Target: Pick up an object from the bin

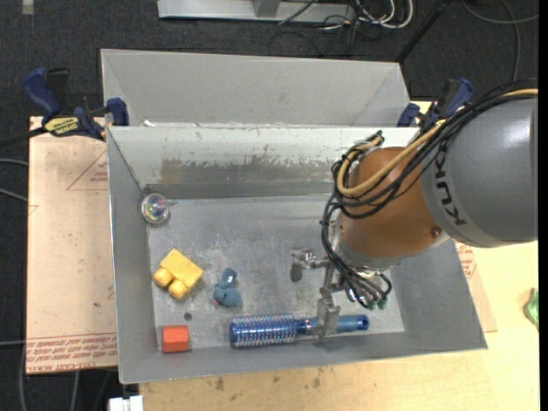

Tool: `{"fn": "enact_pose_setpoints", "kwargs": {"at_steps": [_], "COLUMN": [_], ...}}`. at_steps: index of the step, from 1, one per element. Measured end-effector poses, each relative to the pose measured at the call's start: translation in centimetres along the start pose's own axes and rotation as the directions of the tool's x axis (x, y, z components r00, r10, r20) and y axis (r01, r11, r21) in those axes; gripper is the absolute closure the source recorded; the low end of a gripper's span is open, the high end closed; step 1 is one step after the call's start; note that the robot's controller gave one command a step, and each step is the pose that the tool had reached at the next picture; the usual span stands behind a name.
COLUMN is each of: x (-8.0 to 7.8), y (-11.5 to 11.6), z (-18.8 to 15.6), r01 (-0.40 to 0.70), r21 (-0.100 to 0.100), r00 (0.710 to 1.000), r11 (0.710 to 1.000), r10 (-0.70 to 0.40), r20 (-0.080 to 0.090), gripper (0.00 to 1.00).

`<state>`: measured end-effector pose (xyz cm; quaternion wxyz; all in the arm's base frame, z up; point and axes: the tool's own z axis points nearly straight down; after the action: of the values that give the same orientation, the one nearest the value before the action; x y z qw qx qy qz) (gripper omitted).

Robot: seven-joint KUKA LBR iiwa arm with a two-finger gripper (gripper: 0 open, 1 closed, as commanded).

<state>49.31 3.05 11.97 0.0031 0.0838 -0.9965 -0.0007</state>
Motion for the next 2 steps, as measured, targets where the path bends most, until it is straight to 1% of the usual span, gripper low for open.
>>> {"fn": "enact_pose_setpoints", "kwargs": {"at_steps": [1,2], "x": [0.71,1.13], "y": [-0.1,-0.06], "z": [4.57,4.78], "r01": [0.184,0.184], "r21": [0.006,0.002], "r00": [0.983,0.983], "r11": [0.983,0.983], "r10": [-0.184,-0.184], "r20": [0.022,0.007], "gripper": [0.0,1.0]}}
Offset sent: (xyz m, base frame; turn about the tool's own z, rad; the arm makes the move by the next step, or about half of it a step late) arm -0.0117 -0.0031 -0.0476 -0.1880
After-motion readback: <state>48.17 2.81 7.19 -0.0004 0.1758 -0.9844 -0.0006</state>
